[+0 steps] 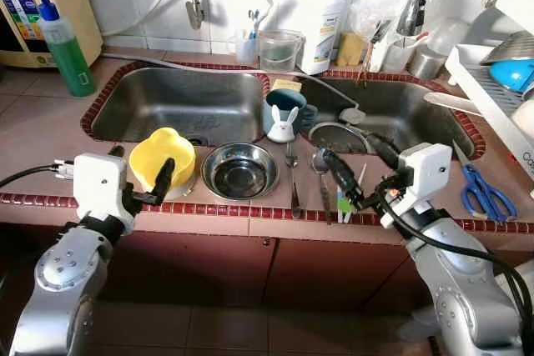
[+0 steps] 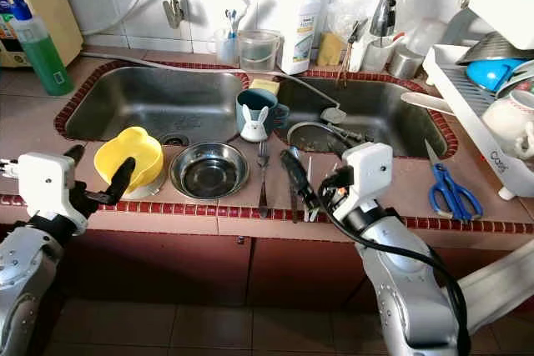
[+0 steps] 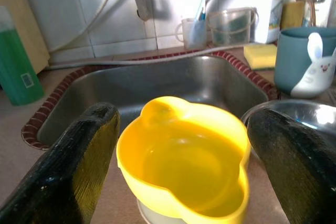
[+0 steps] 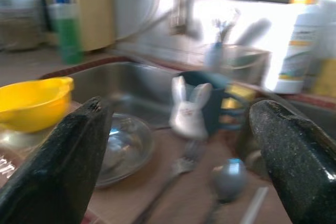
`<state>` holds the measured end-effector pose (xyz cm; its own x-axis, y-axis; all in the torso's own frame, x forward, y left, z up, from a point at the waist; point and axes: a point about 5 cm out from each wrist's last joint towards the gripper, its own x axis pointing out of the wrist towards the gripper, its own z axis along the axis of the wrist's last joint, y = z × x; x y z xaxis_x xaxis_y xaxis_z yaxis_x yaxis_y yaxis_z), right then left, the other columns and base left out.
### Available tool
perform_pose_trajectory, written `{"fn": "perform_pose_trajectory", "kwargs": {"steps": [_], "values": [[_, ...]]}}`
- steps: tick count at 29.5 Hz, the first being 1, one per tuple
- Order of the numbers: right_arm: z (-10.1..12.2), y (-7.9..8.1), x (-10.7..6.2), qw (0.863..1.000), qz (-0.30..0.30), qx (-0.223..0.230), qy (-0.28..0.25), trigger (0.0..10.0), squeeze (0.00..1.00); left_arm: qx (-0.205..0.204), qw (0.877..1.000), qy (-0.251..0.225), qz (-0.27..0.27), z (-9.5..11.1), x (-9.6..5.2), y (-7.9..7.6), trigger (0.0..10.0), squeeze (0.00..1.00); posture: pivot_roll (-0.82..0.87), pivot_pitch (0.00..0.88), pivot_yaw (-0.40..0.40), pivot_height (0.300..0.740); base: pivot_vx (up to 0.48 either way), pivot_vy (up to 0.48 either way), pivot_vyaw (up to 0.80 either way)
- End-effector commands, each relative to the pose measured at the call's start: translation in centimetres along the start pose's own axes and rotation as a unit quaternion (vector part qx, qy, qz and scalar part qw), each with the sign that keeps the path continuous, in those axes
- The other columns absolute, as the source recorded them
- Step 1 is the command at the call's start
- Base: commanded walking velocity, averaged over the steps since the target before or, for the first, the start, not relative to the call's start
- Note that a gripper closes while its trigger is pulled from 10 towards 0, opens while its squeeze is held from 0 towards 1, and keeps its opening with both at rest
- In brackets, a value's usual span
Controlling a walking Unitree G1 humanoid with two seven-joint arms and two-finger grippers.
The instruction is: Kitchen organization
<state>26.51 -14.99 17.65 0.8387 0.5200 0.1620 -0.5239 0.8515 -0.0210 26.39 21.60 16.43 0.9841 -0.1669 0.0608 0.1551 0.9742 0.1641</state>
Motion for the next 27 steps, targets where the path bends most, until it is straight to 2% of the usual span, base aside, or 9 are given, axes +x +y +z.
{"fn": "perform_pose_trajectory", "kwargs": {"steps": [1,4,7,10,15,21,23,24,27], "values": [[0.6,0.7,-0.2,0.999,0.034,-0.001,-0.001,10.0,0.0,-0.005,1.0,0.013,-0.004,0.3,0.4,0.5,10.0,0.0,-0.01,0.017,-0.034,0.74,0.0,0.0,0.0],[0.7,1.1,-0.4,0.999,0.05,0.002,0.002,10.0,0.0,-0.014,1.0,0.02,-0.007,0.5,0.7,0.4,10.0,0.0,-0.01,0.018,-0.031,0.74,0.0,0.0,0.0],[0.7,1.4,-0.7,0.998,0.059,0.014,0.002,10.0,0.0,0.012,0.999,0.019,-0.033,0.8,0.7,0.0,10.0,0.0,-0.02,0.023,-0.025,0.74,0.0,0.0,0.0],[0.7,1.7,-0.9,0.998,0.064,0.017,0.004,10.0,0.0,0.016,0.999,0.031,-0.039,0.6,0.8,0.0,10.0,0.0,-0.02,0.026,-0.02,0.74,0.0,0.0,0.0],[0.7,2.2,-1.0,0.997,0.073,0.023,0.009,10.0,0.0,0.001,0.997,0.067,-0.035,0.8,1.7,0.2,10.0,0.0,-0.02,0.029,-0.011,0.74,0.0,0.0,0.0],[0.8,2.6,-0.9,0.997,0.075,0.028,0.007,10.0,0.0,0.003,0.997,0.065,-0.044,1.4,2.8,-0.2,10.0,0.0,-0.02,0.031,-0.003,0.74,0.0,0.0,0.0],[0.8,2.7,-0.8,0.997,0.076,0.029,0.006,10.0,0.0,-0.008,0.996,0.074,-0.042,1.3,3.3,-0.2,10.0,0.0,-0.03,0.031,0.001,0.74,0.0,0.0,0.0],[0.8,2.9,-0.8,0.997,0.077,0.03,0.006,10.0,0.0,-0.037,0.995,0.091,-0.035,1.2,4.1,-0.2,10.0,0.0,-0.03,0.028,0.004,0.74,0.0,0.0,0.0],[0.9,3.1,-0.8,0.997,0.074,0.03,0.003,10.0,0.0,-0.059,0.992,0.107,-0.025,1.1,5.0,-0.2,10.0,0.0,-0.04,0.027,0.014,0.74,0.0,0.0,0.0]]}}
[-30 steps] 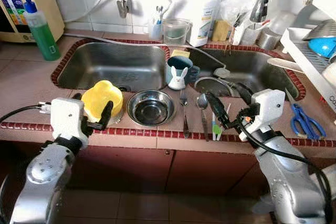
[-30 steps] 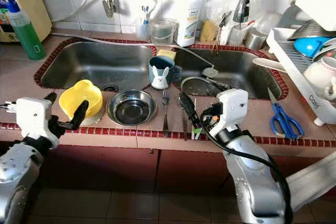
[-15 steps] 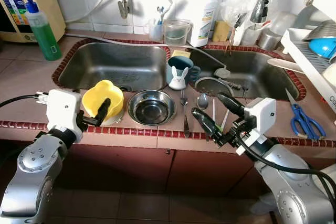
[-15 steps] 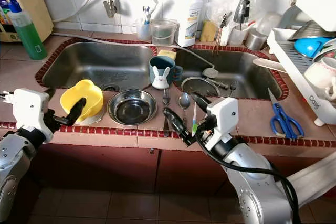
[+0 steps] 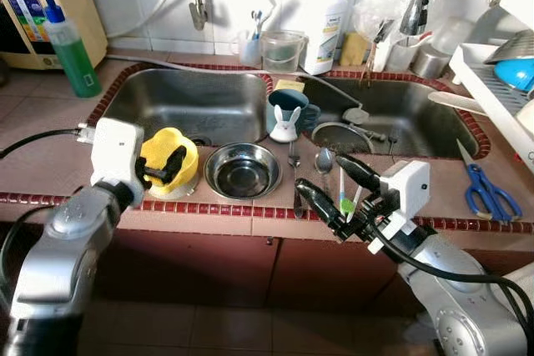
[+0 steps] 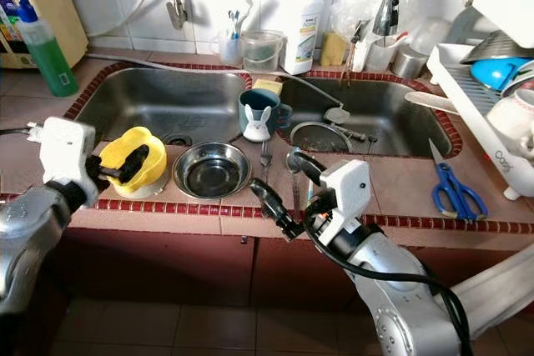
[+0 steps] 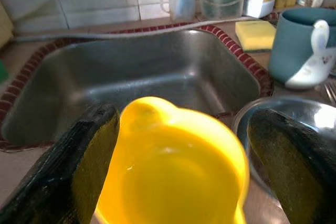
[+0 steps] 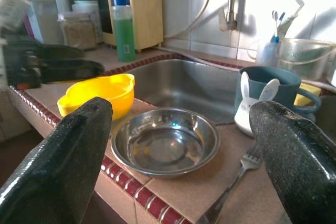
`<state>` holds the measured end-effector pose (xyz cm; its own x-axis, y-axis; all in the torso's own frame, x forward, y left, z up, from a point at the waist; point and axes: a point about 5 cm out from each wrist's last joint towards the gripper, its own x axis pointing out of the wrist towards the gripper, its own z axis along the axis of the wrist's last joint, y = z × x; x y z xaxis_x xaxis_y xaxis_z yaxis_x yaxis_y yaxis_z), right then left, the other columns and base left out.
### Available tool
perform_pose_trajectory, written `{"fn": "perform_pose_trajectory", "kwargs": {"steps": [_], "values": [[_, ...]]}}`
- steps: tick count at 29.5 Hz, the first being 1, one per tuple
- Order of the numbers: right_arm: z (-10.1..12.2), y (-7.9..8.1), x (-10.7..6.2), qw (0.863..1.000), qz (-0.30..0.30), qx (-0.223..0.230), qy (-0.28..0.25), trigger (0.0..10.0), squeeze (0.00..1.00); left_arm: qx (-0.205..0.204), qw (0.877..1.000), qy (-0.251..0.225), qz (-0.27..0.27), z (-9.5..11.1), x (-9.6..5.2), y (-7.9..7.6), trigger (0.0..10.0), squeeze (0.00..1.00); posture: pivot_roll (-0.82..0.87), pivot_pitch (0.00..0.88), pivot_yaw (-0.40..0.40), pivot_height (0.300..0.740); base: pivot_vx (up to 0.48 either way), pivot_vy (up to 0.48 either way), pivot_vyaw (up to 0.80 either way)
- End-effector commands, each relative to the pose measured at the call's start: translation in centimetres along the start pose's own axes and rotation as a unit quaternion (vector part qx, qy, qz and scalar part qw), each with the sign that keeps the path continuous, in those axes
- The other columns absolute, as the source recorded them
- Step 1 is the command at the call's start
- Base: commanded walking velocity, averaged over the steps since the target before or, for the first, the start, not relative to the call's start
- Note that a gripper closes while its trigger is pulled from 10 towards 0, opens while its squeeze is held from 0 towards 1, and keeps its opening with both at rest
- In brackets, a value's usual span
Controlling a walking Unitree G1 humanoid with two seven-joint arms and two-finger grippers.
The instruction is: Kitchen organization
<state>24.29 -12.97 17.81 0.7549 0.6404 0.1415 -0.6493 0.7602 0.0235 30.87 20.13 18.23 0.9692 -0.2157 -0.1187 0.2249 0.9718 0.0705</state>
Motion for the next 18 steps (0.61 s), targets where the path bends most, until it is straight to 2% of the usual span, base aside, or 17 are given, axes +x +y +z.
{"fn": "perform_pose_trajectory", "kwargs": {"steps": [1,6,8,9,14,18], "values": [[0.6,0.4,-0.1,1.0,0.0,-0.004,-0.008,10.0,0.0,-0.014,1.0,0.024,0.015,-0.4,0.4,0.4,10.0,0.0,-0.05,0.028,0.015,0.74,0.0,0.0,0.0],[0.6,0.5,-0.2,1.0,-0.004,-0.005,-0.01,10.0,0.0,-0.017,0.999,0.021,0.017,-0.3,0.8,0.5,10.0,0.0,-0.05,0.025,0.024,0.74,0.0,0.0,0.0],[0.6,0.6,-0.3,1.0,-0.006,-0.003,-0.011,10.0,0.0,-0.03,0.999,0.029,0.031,-0.3,0.9,0.9,10.0,0.0,-0.06,0.022,0.024,0.74,0.0,0.0,0.0],[0.6,0.7,-0.3,1.0,-0.007,-0.002,-0.011,10.0,0.0,-0.049,0.997,0.04,0.045,-0.5,1.0,1.3,10.0,0.0,-0.06,0.02,0.023,0.74,0.0,0.0,0.0],[0.7,0.8,-0.2,1.0,-0.005,-0.002,-0.012,10.0,0.0,-0.074,0.993,0.039,0.087,-0.4,1.3,2.6,10.0,0.0,-0.05,0.016,0.017,0.74,0.0,0.0,0.0],[0.8,0.7,-0.1,1.0,-0.001,-0.004,-0.013,10.0,0.0,-0.077,0.989,0.075,0.098,-1.6,1.2,2.9,10.0,0.0,-0.05,0.013,0.011,0.74,0.0,0.0,0.0]]}}
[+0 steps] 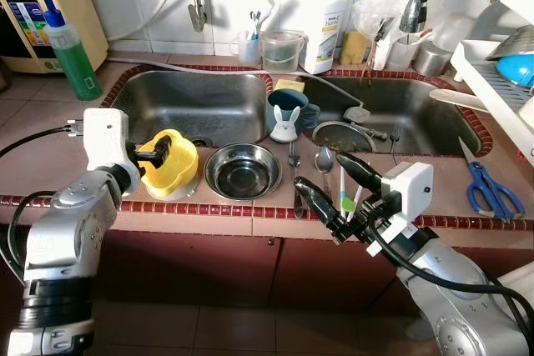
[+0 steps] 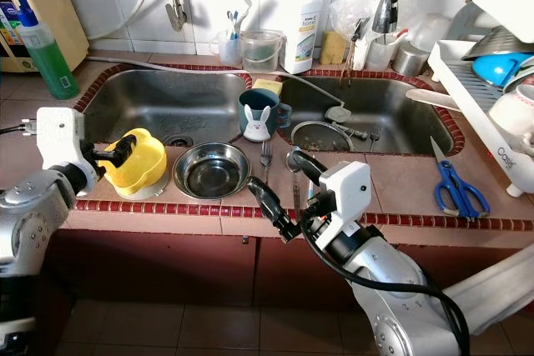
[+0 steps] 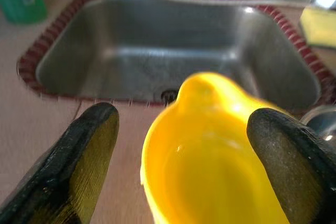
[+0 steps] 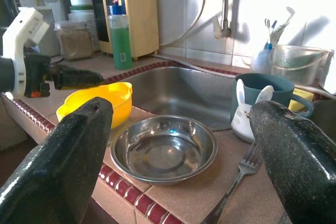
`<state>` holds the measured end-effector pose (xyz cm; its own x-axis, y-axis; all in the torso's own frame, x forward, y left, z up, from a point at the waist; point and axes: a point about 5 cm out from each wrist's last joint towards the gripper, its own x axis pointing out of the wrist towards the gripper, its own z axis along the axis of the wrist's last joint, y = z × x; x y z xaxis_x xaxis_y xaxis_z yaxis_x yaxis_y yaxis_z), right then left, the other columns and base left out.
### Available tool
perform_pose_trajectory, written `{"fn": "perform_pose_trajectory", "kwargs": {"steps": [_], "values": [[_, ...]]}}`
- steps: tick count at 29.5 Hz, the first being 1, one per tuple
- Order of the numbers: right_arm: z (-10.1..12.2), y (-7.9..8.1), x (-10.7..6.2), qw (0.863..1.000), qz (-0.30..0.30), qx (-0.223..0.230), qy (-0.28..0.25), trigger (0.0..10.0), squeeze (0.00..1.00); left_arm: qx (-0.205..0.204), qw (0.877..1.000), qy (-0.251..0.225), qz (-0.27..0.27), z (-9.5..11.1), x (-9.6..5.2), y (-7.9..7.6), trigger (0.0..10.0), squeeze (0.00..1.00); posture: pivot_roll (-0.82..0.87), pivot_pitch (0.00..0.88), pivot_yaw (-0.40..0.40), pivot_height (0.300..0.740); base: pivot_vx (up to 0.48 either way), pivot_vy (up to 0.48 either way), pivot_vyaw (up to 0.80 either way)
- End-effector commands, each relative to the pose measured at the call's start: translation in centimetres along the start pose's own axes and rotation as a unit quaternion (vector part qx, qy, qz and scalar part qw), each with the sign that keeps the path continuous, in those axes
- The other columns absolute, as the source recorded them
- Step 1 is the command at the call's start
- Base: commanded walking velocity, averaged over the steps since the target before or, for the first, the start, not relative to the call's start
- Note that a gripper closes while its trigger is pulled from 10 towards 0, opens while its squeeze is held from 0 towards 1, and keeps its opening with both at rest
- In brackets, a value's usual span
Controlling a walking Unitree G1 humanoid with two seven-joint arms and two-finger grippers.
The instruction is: Kitchen organization
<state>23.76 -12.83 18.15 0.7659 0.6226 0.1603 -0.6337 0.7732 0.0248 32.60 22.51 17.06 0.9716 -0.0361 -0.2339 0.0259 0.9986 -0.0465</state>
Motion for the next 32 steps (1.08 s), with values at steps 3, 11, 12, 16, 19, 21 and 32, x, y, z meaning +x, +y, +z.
{"fn": "perform_pose_trajectory", "kwargs": {"steps": [3,11,12,16,19,21,32], "values": [[0.5,0.2,0.2,1.0,0.01,-0.003,-0.003,10.0,0.0,-0.001,1.0,0.025,0.012,-0.8,0.0,0.2,10.0,0.0,-0.05,0.013,0.008,0.74,0.0,0.0,0.0],[0.6,0.3,0.2,1.0,0.01,-0.004,-0.002,10.0,0.0,0.014,0.998,0.061,0.013,-2.0,0.2,-0.1,10.0,0.0,-0.06,0.022,0.013,0.74,0.0,0.0,0.0],[0.6,0.4,0.1,1.0,0.008,-0.004,-0.002,10.0,0.0,0.014,0.997,0.068,0.014,-2.2,0.2,-0.1,10.0,0.0,-0.06,0.022,0.014,0.74,0.0,0.0,0.0],[0.6,0.4,0.1,1.0,0.006,-0.004,-0.002,10.0,0.0,0.015,0.997,0.076,0.014,-2.4,0.2,-0.1,6.7,0.0,-0.06,0.025,0.017,0.74,0.0,0.0,0.0],[0.6,0.4,0.1,1.0,0.005,-0.002,-0.004,10.0,0.0,0.016,0.996,0.084,0.008,-2.6,0.2,-0.3,2.1,0.0,-0.06,0.027,0.021,0.74,0.0,0.0,0.0],[0.7,0.5,0.1,1.0,0.004,-0.001,-0.004,10.0,0.0,0.018,0.997,0.081,0.007,-2.6,0.3,-0.3,0.0,0.0,-0.06,0.028,0.022,0.74,0.0,0.0,0.0],[0.6,0.4,0.0,1.0,0.0,-0.004,-0.003,10.0,0.0,-0.003,0.998,0.068,-0.02,-2.0,0.1,-0.6,0.0,0.0,-0.06,0.028,0.023,0.74,0.0,0.0,0.0]]}}
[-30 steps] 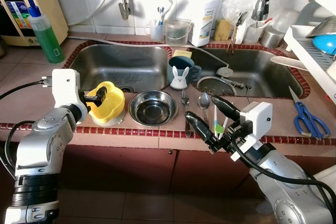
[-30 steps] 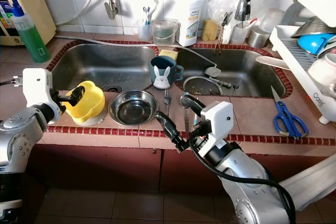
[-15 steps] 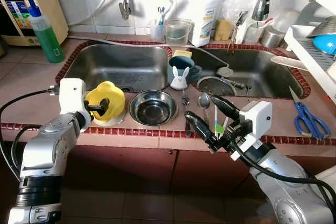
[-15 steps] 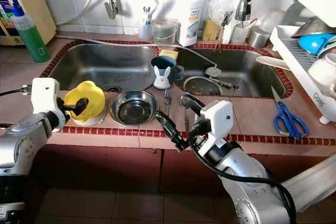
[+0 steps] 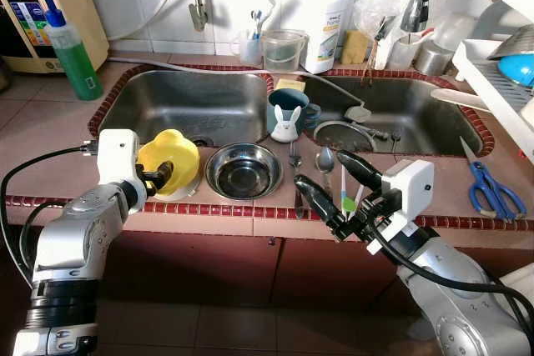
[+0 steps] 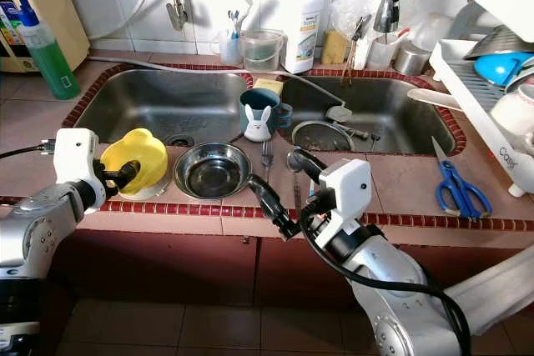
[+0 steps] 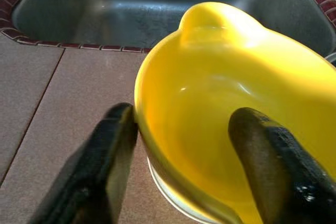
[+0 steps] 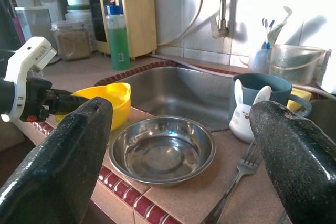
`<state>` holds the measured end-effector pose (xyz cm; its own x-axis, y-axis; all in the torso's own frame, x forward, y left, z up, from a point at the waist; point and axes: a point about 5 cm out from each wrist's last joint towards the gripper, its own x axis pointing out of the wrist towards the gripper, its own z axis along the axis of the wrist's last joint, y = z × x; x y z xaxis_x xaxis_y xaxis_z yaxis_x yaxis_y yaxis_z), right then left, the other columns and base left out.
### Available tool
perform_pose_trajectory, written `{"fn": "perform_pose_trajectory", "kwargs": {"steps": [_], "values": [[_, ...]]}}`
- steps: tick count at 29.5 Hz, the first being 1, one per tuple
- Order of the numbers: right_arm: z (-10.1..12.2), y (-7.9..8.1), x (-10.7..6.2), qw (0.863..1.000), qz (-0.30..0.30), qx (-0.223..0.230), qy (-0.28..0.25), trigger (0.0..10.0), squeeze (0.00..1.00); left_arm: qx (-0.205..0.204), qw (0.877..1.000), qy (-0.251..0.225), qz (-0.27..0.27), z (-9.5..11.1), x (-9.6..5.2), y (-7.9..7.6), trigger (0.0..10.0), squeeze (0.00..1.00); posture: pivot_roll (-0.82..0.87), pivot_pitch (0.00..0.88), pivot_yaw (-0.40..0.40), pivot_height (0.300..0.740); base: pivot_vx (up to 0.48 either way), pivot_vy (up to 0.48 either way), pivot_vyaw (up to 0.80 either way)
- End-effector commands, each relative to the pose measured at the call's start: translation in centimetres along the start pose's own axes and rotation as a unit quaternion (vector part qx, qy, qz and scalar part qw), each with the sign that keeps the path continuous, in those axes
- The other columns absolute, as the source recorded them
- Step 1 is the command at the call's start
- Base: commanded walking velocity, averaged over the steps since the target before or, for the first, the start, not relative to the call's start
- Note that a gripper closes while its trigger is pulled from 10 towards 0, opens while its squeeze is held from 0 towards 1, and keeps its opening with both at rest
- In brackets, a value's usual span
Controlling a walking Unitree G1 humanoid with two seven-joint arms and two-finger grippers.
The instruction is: Kitchen organization
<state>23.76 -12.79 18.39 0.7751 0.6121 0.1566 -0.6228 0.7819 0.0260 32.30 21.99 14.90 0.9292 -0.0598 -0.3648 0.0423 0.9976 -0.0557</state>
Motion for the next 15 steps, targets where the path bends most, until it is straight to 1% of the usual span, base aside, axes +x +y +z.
{"fn": "perform_pose_trajectory", "kwargs": {"steps": [1,6,15], "values": [[0.37,0.4,-0.04,1.0,0.007,-0.003,-0.004,10.0,0.0,0.002,1.0,-0.002,-0.011,0.21,-0.16,-0.22,0.0,0.0,-0.06,0.029,0.023,0.74,0.0,0.0,0.0],[0.33,0.41,0.0,1.0,0.007,-0.003,-0.004,10.0,0.0,-0.003,1.0,-0.001,-0.016,0.18,-0.18,-0.23,0.0,0.0,-0.06,0.027,0.022,0.74,0.0,0.0,0.0],[0.32,0.41,0.09,1.0,0.008,-0.004,-0.005,10.0,0.0,-0.001,1.0,0.0,-0.018,0.1,-0.2,-0.26,0.0,0.0,-0.05,0.022,0.019,0.74,0.0,0.0,0.0]]}}
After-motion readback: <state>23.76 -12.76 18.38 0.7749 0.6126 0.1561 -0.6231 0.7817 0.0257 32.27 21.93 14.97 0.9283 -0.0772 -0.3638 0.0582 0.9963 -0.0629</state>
